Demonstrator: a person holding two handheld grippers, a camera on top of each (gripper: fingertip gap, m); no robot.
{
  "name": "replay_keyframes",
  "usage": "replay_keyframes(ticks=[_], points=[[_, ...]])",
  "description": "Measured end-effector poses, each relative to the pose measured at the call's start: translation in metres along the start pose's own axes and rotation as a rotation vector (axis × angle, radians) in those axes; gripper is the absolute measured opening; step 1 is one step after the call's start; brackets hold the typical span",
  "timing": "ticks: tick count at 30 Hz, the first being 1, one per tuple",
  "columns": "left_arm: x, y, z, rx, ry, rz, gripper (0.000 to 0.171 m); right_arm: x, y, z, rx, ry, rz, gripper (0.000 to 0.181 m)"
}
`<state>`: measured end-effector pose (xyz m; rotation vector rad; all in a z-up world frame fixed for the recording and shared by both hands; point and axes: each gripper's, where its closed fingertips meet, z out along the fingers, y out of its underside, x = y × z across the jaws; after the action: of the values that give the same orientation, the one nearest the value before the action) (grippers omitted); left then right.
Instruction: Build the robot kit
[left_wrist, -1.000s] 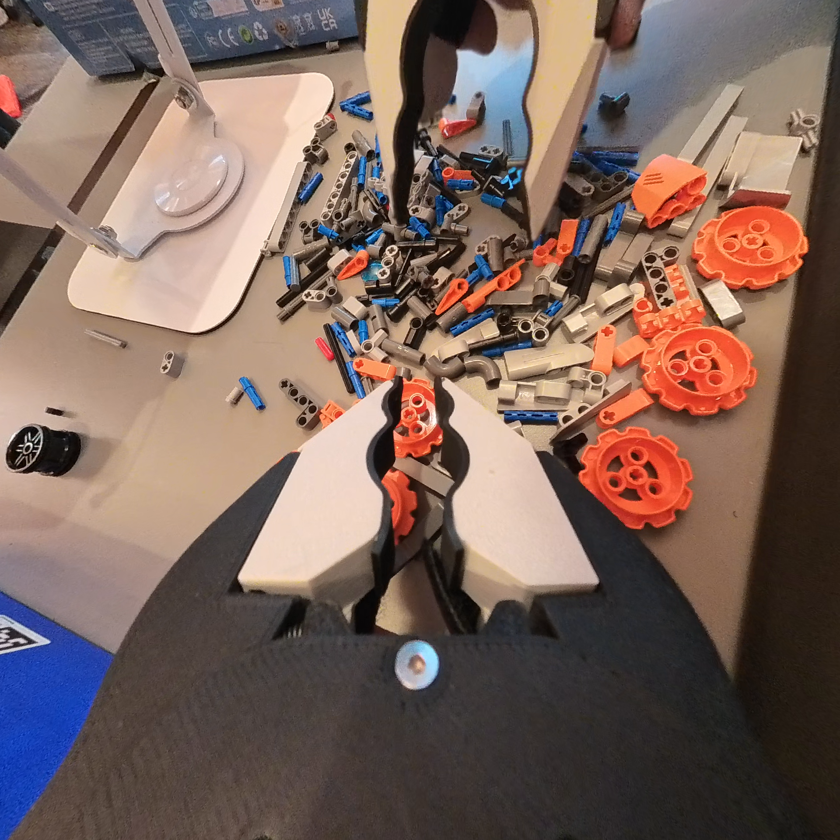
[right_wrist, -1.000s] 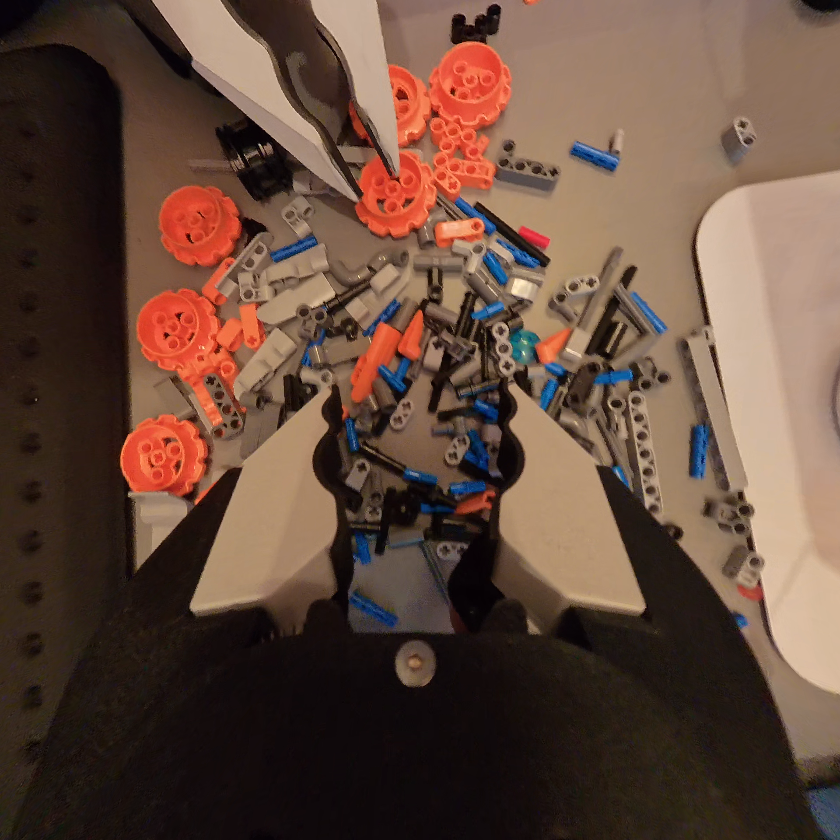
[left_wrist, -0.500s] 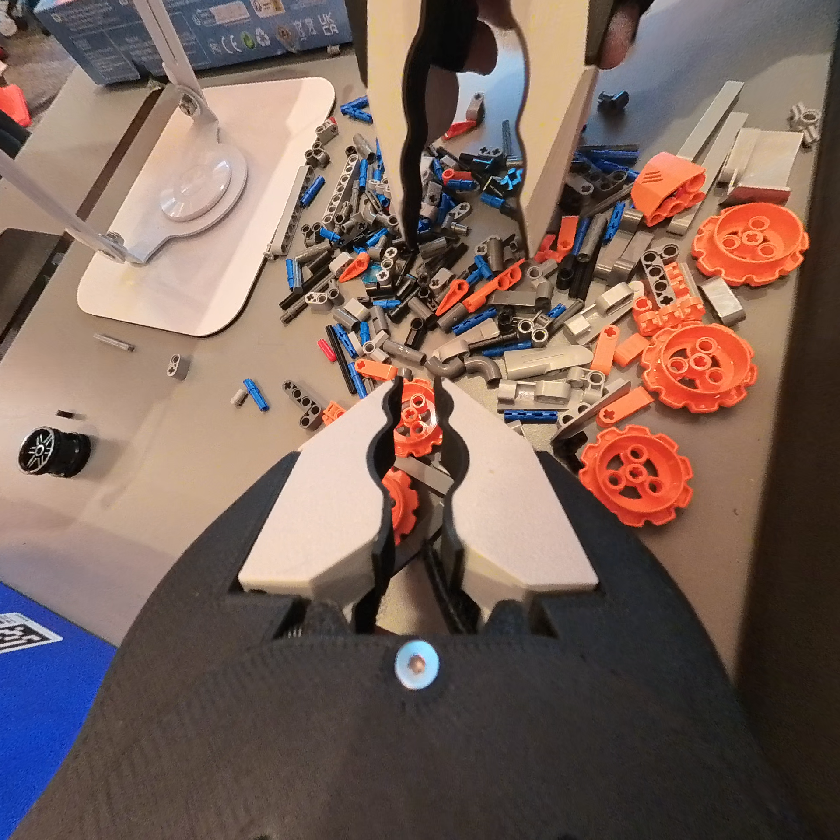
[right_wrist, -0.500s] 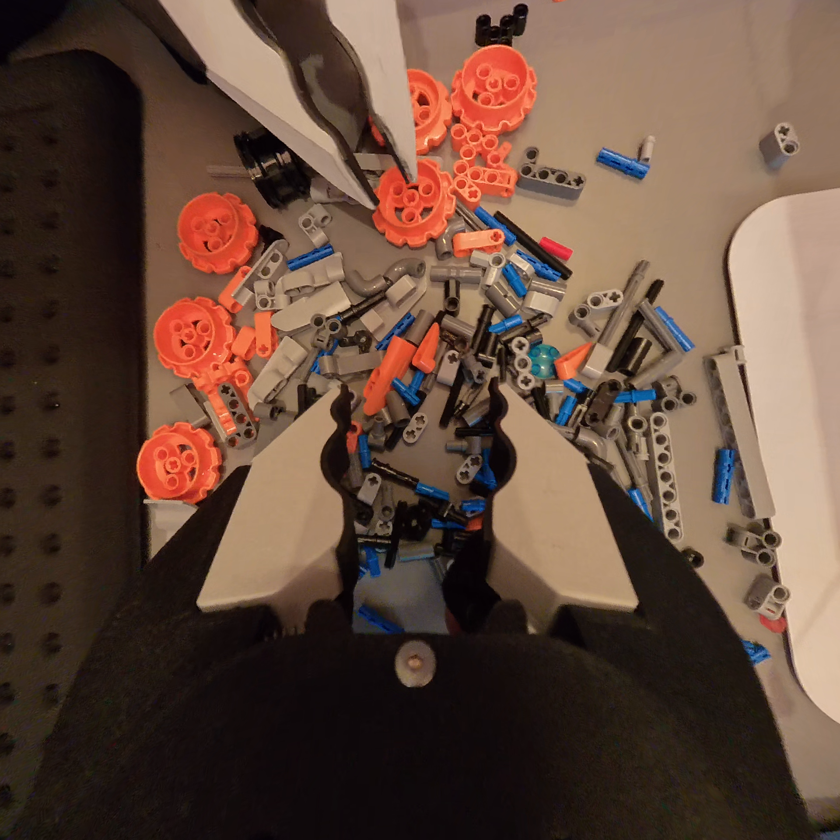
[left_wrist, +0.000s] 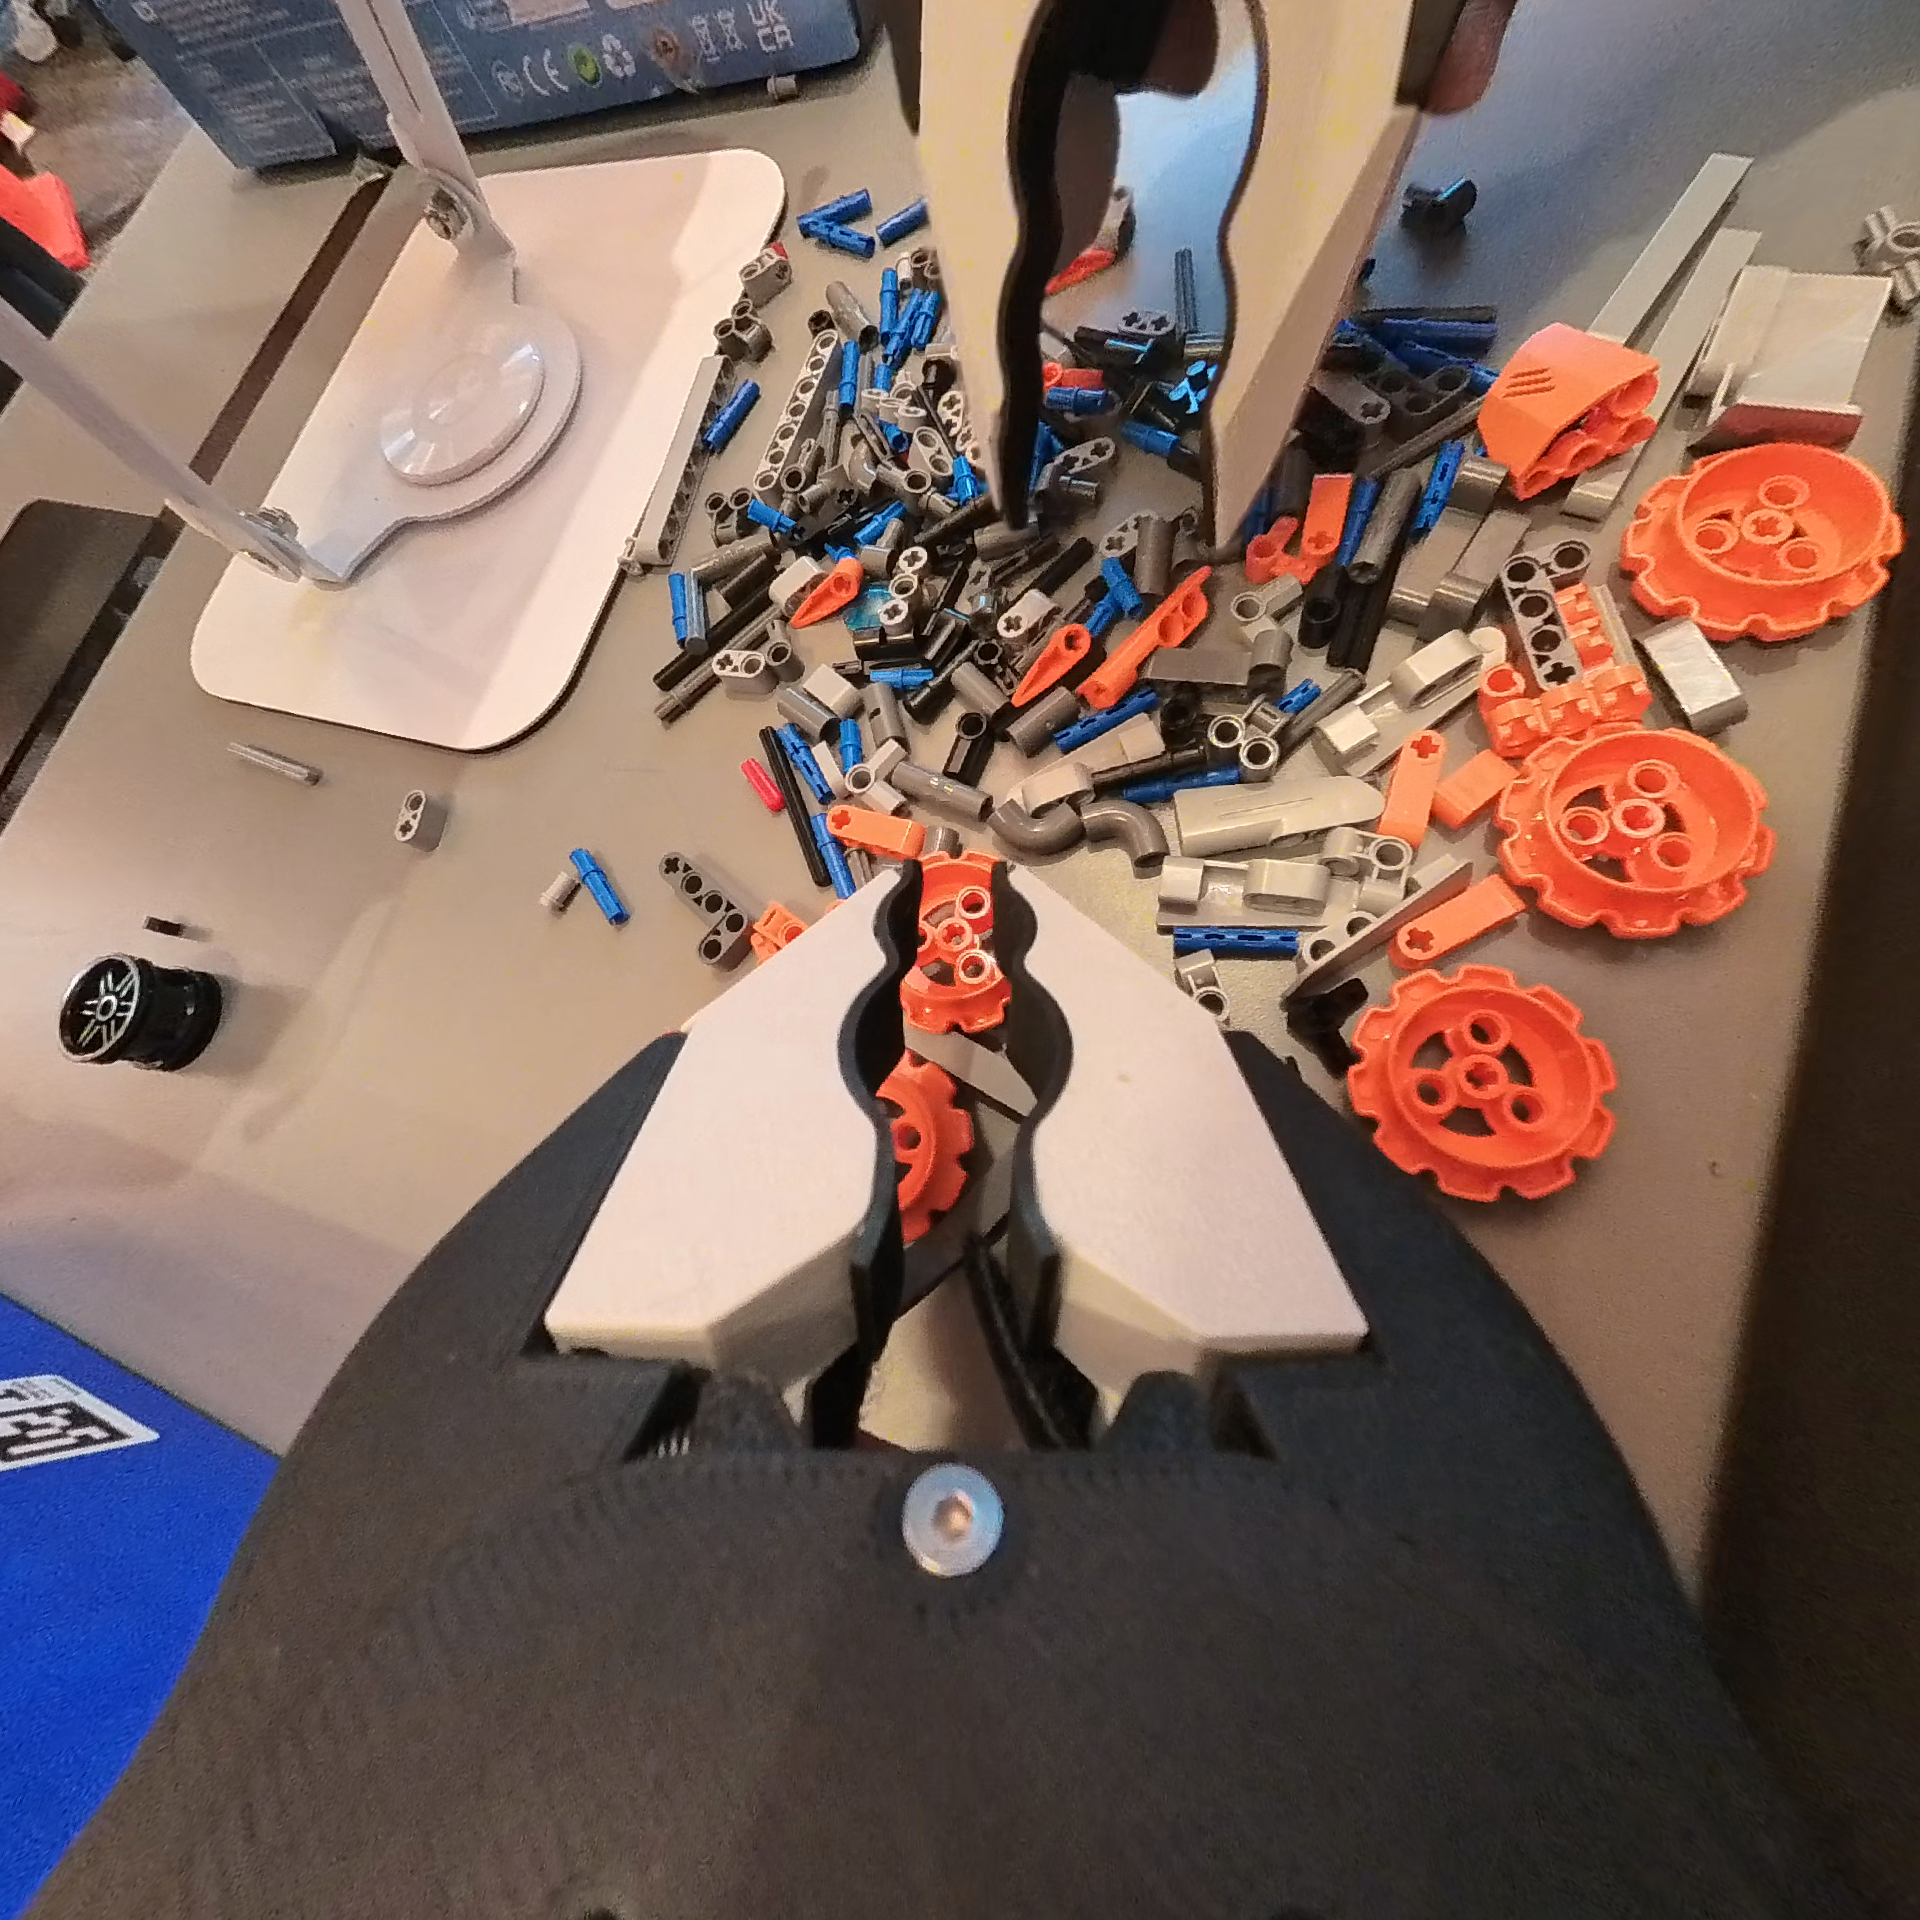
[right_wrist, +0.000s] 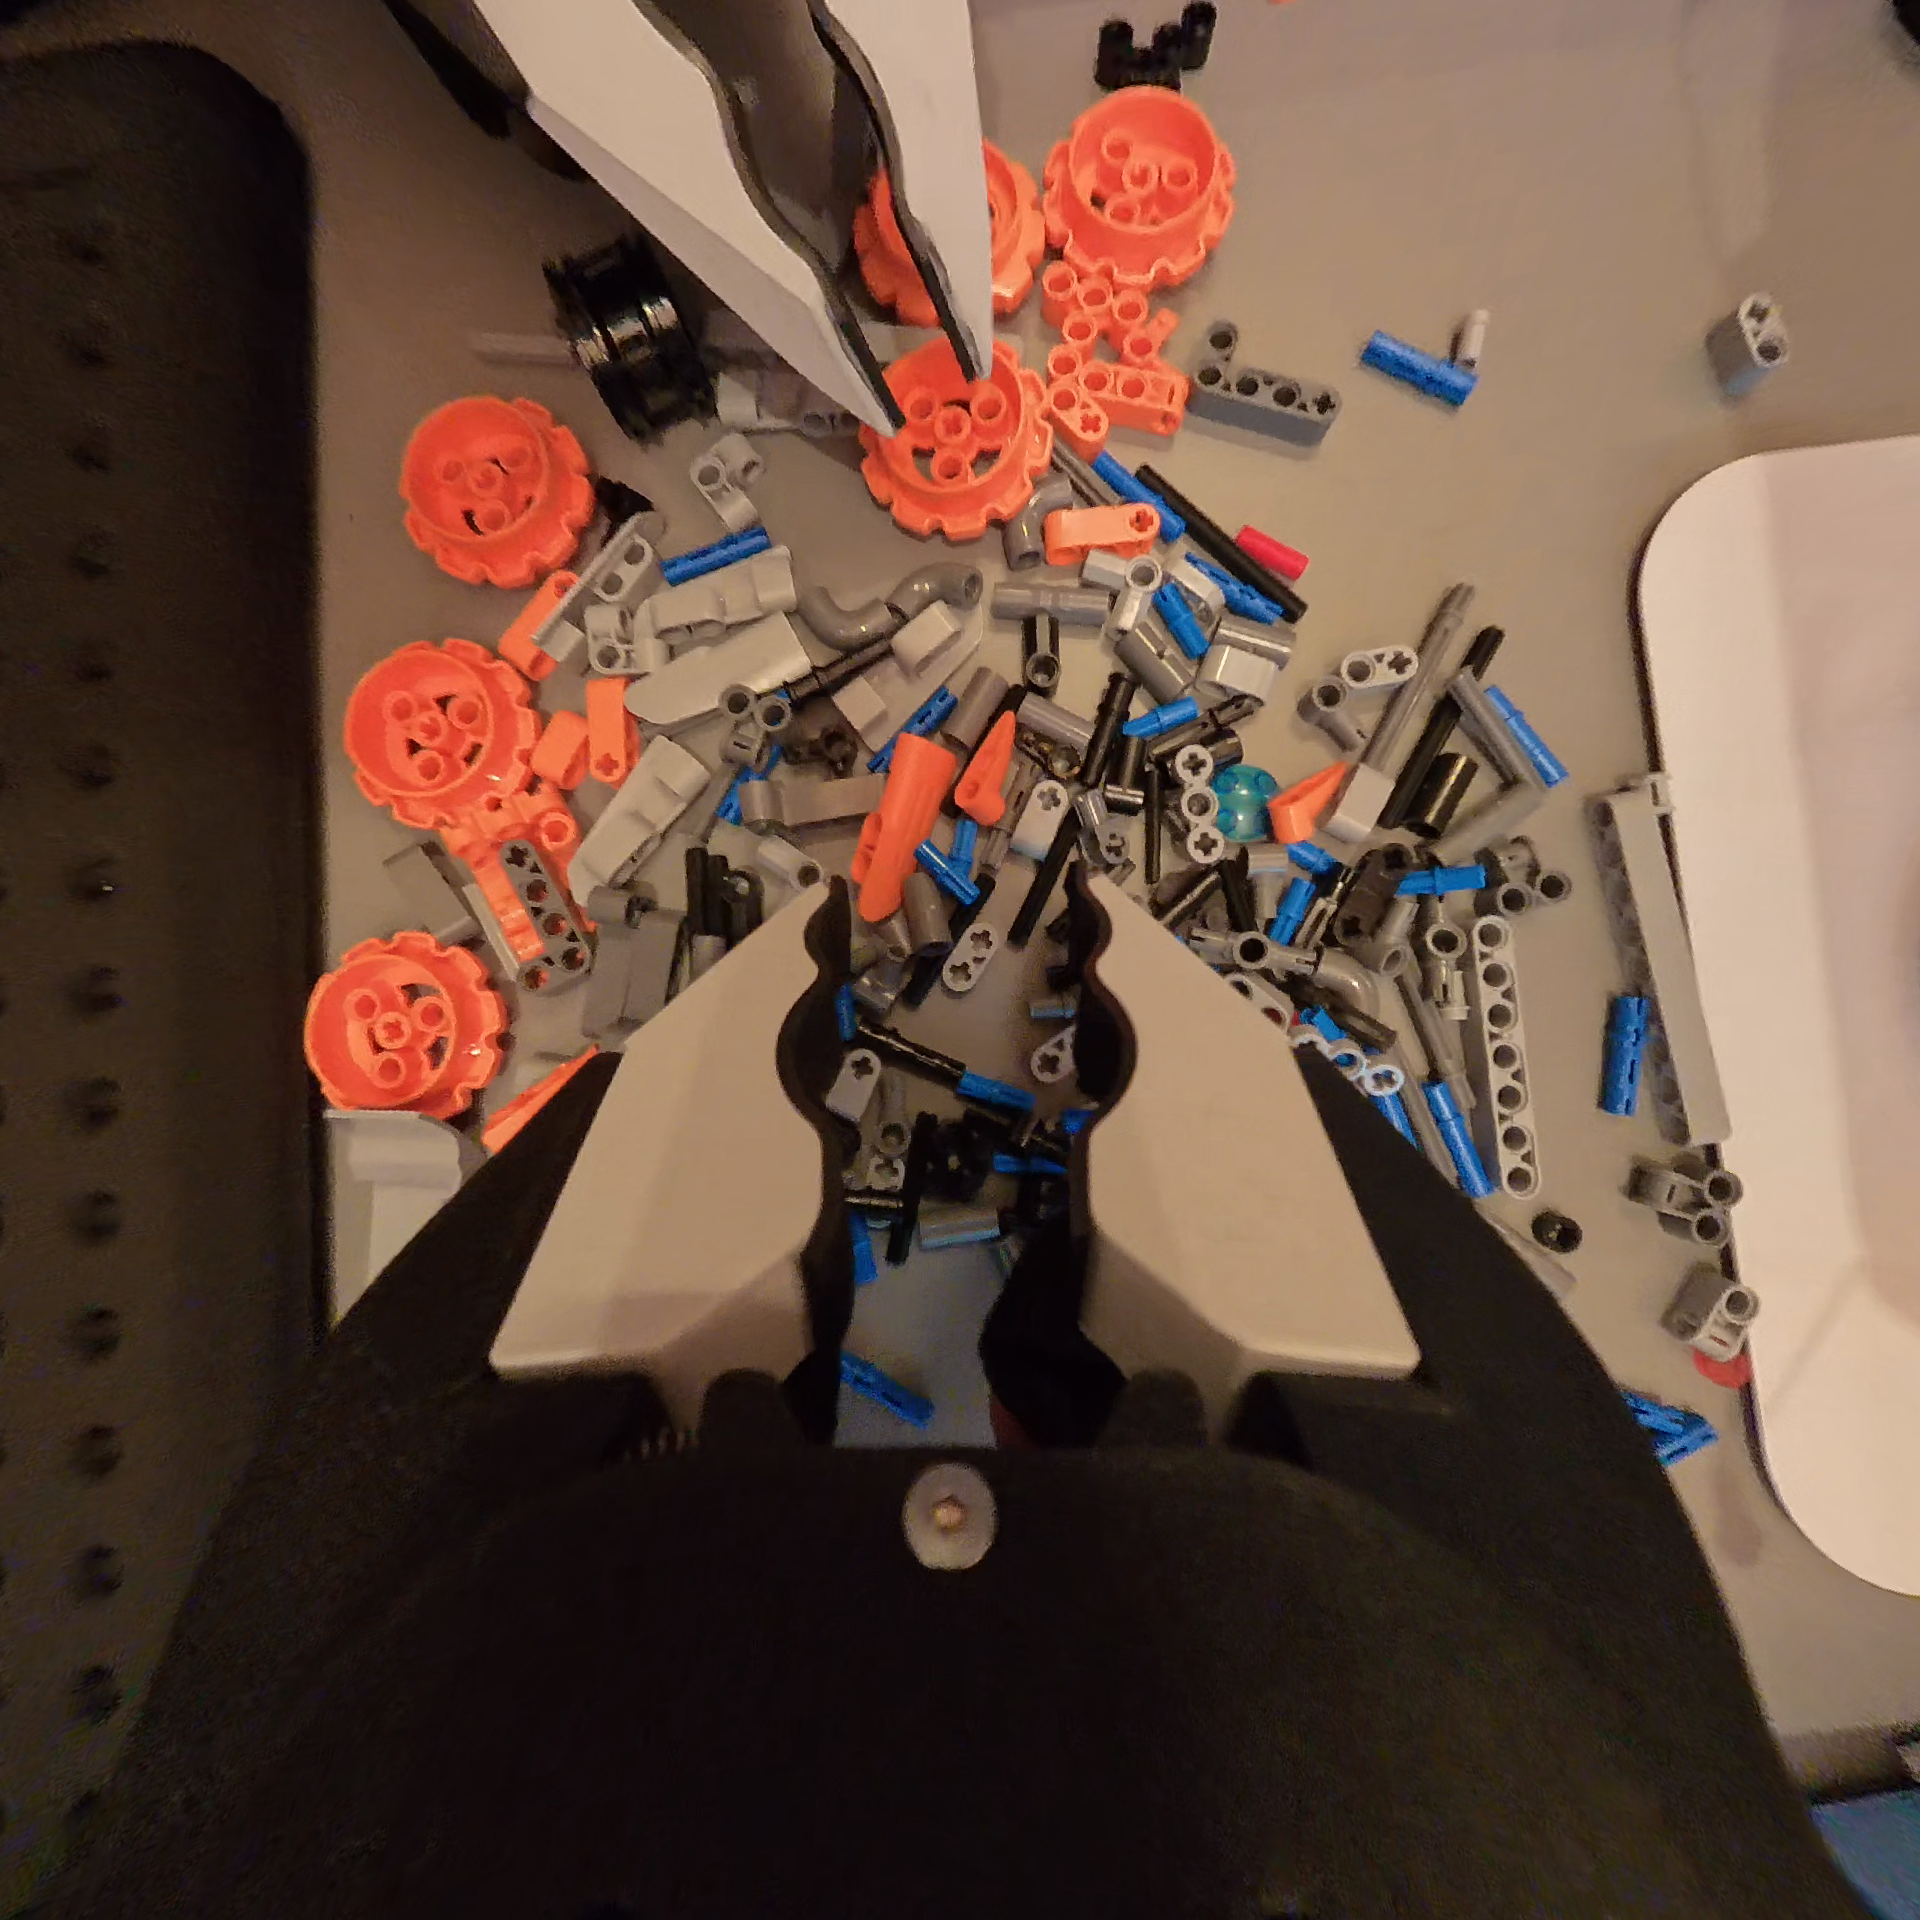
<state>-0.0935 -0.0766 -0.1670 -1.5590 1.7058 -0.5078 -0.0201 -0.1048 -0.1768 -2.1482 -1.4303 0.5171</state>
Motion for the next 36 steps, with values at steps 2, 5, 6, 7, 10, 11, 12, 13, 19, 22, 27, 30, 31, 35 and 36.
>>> replay_keyframes(ticks=[2, 5, 6, 7, 10, 11, 12, 13, 19, 22, 27, 30, 31, 35, 36], points=[[0.000, 0.000, 0.000, 0.000, 0.000, 0.001, 0.011, -0.005, -0.006, -0.001, 0.021, -0.011, -0.012, 0.037], [0.001, 0.000, 0.001, -0.002, 0.001, 0.004, 0.010, -0.014, -0.009, 0.008, 0.020, -0.038, -0.030, 0.029], [0.000, 0.000, 0.001, -0.002, -0.001, 0.005, 0.011, -0.015, -0.007, 0.012, 0.007, -0.035, -0.038, 0.026], [0.000, 0.000, 0.001, -0.003, -0.003, 0.005, 0.011, -0.015, -0.005, 0.015, -0.012, -0.031, -0.040, 0.026], [0.000, 0.000, 0.000, -0.002, -0.006, 0.006, 0.010, -0.012, 0.000, 0.017, -0.019, -0.028, -0.028, 0.016], [0.000, -0.001, 0.000, -0.001, -0.006, 0.007, 0.011, -0.009, 0.002, 0.015, -0.021, -0.020, -0.016, 0.015], [0.000, -0.001, 0.000, -0.002, -0.006, 0.009, 0.010, -0.006, 0.003, 0.013, -0.018, -0.012, -0.008, 0.014], [0.000, -0.001, 0.000, -0.002, -0.005, 0.010, 0.010, -0.004, 0.003, 0.009, -0.006, -0.005, -0.002, 0.014], [0.000, 0.000, 0.000, -0.004, -0.007, 0.009, 0.011, -0.018, 0.000, -0.009, 0.056, -0.083, -0.001, 0.019], [0.000, 0.000, 0.001, -0.005, -0.005, 0.008, 0.010, -0.037, 0.006, -0.007, 0.042, -0.156, -0.037, 0.019], [0.000, 0.000, 0.001, -0.006, -0.008, 0.008, 0.011, -0.039, 0.013, 0.001, 0.011, -0.161, -0.042, 0.016], [-0.004, 0.002, 0.000, -0.014, -0.025, 0.003, 0.011, -0.033, 0.014, -0.002, 0.020, -0.142, -0.035, 0.016], [-0.007, 0.004, -0.002, -0.021, -0.040, 0.006, 0.010, -0.031, 0.014, -0.004, 0.028, -0.139, -0.032, 0.016], [-0.022, 0.000, -0.019, 0.022, -0.093, -0.035, 0.010, -0.024, 0.018, -0.009, 0.045, -0.126, -0.024, 0.018], [-0.023, -0.002, -0.024, 0.040, -0.100, -0.041, 0.010, -0.022, 0.019, -0.010, 0.051, -0.124, -0.020, 0.019]])
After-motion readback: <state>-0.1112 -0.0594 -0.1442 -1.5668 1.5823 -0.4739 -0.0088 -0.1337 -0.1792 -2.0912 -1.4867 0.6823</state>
